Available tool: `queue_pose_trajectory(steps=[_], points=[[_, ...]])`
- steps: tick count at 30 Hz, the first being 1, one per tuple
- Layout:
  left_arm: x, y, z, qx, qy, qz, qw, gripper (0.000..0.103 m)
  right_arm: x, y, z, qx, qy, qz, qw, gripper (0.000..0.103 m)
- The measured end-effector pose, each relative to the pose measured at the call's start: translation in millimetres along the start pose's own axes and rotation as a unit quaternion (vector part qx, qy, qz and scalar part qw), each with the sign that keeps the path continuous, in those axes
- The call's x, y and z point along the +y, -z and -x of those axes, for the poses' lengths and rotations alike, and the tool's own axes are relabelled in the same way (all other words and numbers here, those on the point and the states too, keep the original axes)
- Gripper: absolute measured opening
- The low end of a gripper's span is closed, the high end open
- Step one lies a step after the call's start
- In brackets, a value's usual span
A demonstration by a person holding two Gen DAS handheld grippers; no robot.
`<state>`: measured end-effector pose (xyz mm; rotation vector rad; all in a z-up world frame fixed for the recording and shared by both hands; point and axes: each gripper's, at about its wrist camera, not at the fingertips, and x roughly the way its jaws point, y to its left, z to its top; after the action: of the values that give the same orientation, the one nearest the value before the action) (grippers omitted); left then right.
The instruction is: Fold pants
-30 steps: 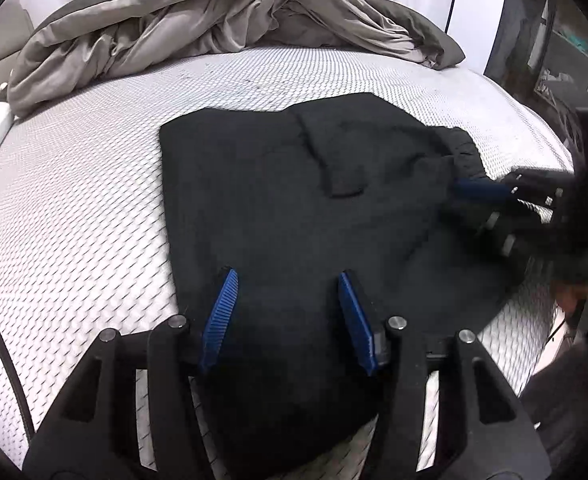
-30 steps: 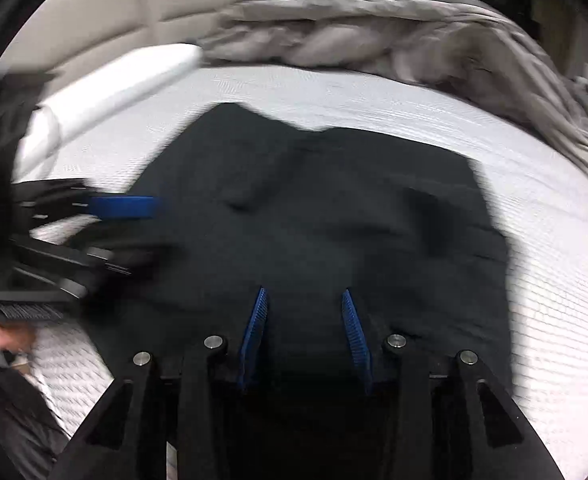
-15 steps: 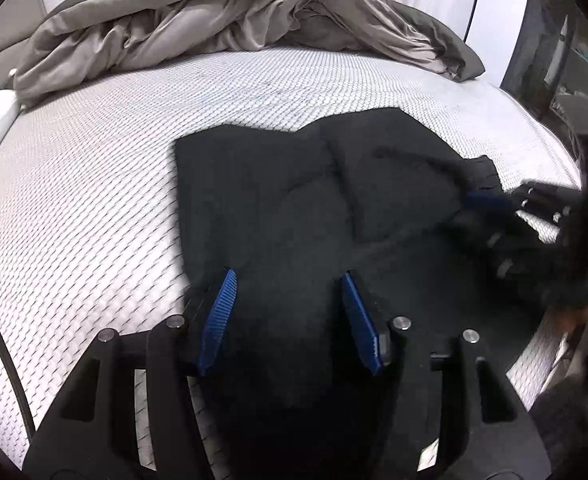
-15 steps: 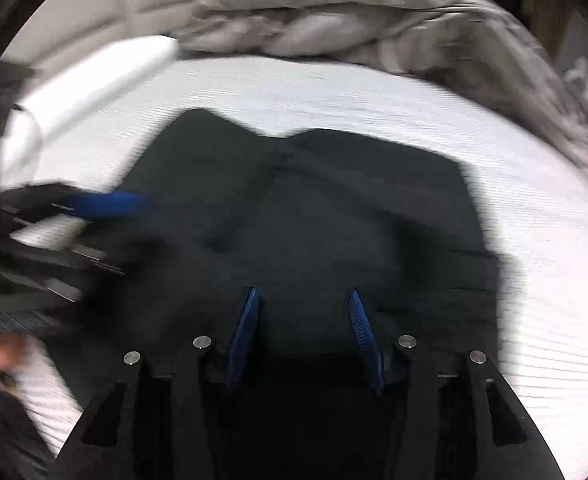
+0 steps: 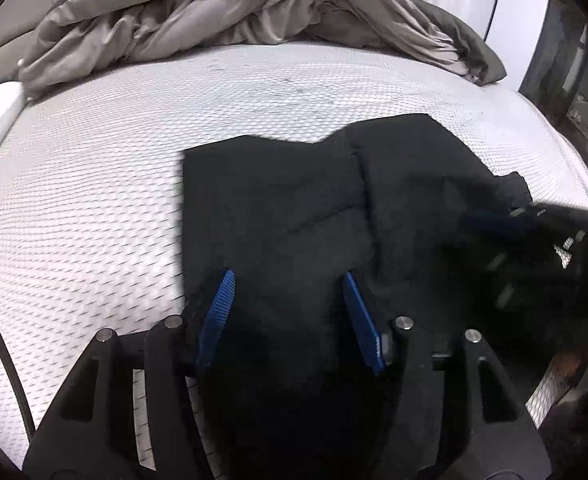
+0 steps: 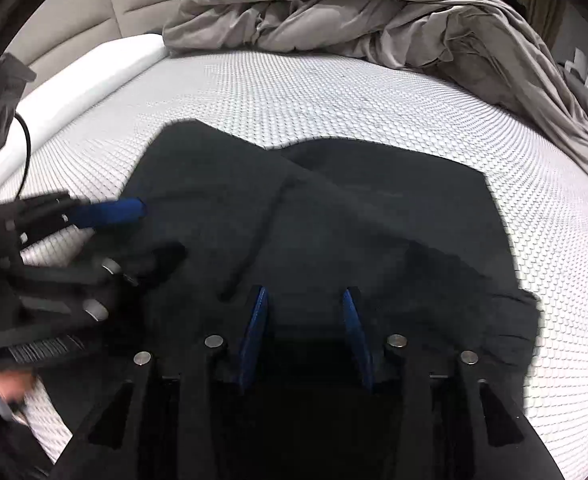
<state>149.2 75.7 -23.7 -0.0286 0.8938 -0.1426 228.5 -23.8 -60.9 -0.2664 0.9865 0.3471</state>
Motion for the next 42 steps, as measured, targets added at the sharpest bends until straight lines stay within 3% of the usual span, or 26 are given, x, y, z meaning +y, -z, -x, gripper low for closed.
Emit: queue_pose_trajectory(steps=[1,2,5,7,8,11,13,15,17,19,20,23,25,27,28,29,31,34,36,39,40,42], points=[[7.3,3.4,3.7,0.006,0.005,0.011,0.9999,0.055,-12.1,2.7,4.8,0.006,0.027,-0.006,1.000,0.038],[9.7,4.1,7.6,0.013,0.009,0.015,0.9998,0.054,-24.0,5.0,8.7,0.010,0.039,-0.014,0.999,0.030],[12.1,-8.5,22.3,-0.006,0.009,0.034,0.9994,0.048,-51.5,7.5,23.3,0.003,-0.017,-0.060,0.998,0.028],[13.9,-19.9,28.4,-0.042,0.014,0.057,0.9974,0.048,-46.8,2.3,31.8,-0.016,-0.014,-0.068,0.997,0.031],[12.8,-25.7,24.2,-0.048,-0.005,0.065,0.9967,0.048,-42.7,-2.2,33.4,-0.030,-0.018,-0.074,0.997,0.031],[15.1,-31.3,-7.1,-0.016,-0.034,0.091,0.9951,0.048,-25.0,-20.2,21.4,-0.059,-0.021,-0.106,0.992,0.039],[15.9,-27.0,-19.3,-0.003,-0.042,0.088,0.9952,0.051,-14.8,-29.0,0.5,-0.037,-0.030,-0.112,0.993,0.039],[21.1,-24.3,-12.6,-0.004,-0.034,0.084,0.9958,0.051,-3.5,-28.5,-14.2,-0.012,-0.009,-0.065,0.998,0.038],[31.7,-19.1,-5.0,-0.005,-0.052,0.082,0.9953,0.054,-10.1,-22.9,-9.2,-0.004,0.023,-0.043,0.999,0.038],[45.6,-12.5,3.2,0.000,-0.061,0.096,0.9935,0.051,-27.6,-13.2,-0.1,0.004,0.072,-0.040,0.997,0.036],[48.5,-7.9,14.3,-0.005,-0.053,0.096,0.9940,0.044,-36.2,-7.3,6.8,0.002,0.059,-0.044,0.997,0.035],[31.5,9.8,49.6,-0.039,-0.014,0.056,0.9975,0.044,-32.2,3.5,41.7,-0.053,0.047,-0.042,0.997,0.035],[6.5,28.0,64.1,-0.051,0.024,0.023,0.9981,0.044,-12.8,7.4,59.1,-0.080,0.004,-0.023,0.996,0.038],[-17.0,40.7,50.4,-0.012,0.059,-0.019,0.9980,0.044,5.8,12.9,55.1,-0.058,-0.062,-0.008,0.996,0.038],[-26.1,49.3,40.4,0.003,0.039,-0.049,0.9981,0.044,14.6,16.1,43.7,-0.035,-0.090,-0.004,0.995,0.038],[-31.7,56.5,39.0,0.001,0.025,-0.073,0.9970,0.045,22.2,20.0,33.3,-0.015,-0.095,0.009,0.995,0.038],[-32.1,61.9,45.5,-0.006,0.026,-0.091,0.9955,0.045,27.0,30.9,26.0,-0.017,-0.056,0.057,0.997,0.038],[-22.4,64.8,63.0,-0.009,0.021,-0.070,0.9973,0.045,-7.8,39.9,38.4,-0.022,-0.028,0.023,0.999,0.036],[-26.4,68.7,77.0,-0.026,0.041,-0.073,0.9962,0.045,-22.1,44.2,49.1,-0.036,-0.043,0.006,0.998,0.035],[-48.7,65.7,83.7,-0.028,0.098,-0.106,0.9891,0.045,-5.1,41.9,65.1,-0.060,-0.069,0.010,0.996,0.035],[-53.9,68.7,79.9,-0.014,0.100,-0.116,0.9881,0.045,6.0,43.5,67.2,-0.061,-0.085,0.021,0.994,0.035],[-48.5,72.1,60.9,0.014,0.066,-0.125,0.9898,0.045,23.4,49.6,59.7,-0.044,-0.092,0.046,0.994,0.036]])
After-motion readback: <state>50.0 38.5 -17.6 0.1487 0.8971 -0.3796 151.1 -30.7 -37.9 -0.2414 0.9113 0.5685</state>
